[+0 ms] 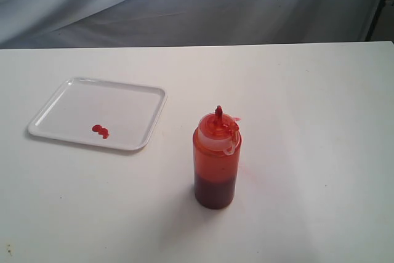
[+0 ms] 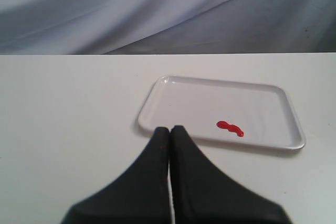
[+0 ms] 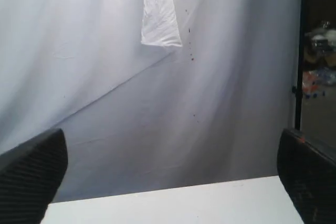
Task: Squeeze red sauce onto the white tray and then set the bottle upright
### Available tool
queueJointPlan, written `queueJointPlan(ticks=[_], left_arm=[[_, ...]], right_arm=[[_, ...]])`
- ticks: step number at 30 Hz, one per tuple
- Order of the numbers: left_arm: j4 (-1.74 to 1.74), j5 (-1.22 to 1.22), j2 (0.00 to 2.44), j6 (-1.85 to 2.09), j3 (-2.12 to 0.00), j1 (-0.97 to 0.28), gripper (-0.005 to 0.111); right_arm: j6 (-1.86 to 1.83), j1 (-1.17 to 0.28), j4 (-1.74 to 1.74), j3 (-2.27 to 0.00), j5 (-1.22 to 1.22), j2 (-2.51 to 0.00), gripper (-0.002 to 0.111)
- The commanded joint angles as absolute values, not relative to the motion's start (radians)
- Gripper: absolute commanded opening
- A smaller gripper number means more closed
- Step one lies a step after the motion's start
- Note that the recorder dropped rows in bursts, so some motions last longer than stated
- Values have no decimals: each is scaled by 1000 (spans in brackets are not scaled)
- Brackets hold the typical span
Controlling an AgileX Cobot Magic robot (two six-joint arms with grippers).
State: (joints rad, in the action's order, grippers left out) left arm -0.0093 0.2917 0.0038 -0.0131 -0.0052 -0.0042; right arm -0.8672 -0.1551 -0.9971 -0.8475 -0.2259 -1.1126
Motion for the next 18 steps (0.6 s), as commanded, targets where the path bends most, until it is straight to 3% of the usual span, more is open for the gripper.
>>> queueJointPlan(ticks=[1,10,18], left_arm=[[-8,284,0,-24,0,-3,0],[-8,284,0,-24,0,-3,0],[-8,284,0,-22,0,-3,0]], right_arm=[[-873,-129,-948,-681,-186,-848,105],[-936,126,-928,-266,36,-254,105],[-970,129,-926,-206,91,-101,105]])
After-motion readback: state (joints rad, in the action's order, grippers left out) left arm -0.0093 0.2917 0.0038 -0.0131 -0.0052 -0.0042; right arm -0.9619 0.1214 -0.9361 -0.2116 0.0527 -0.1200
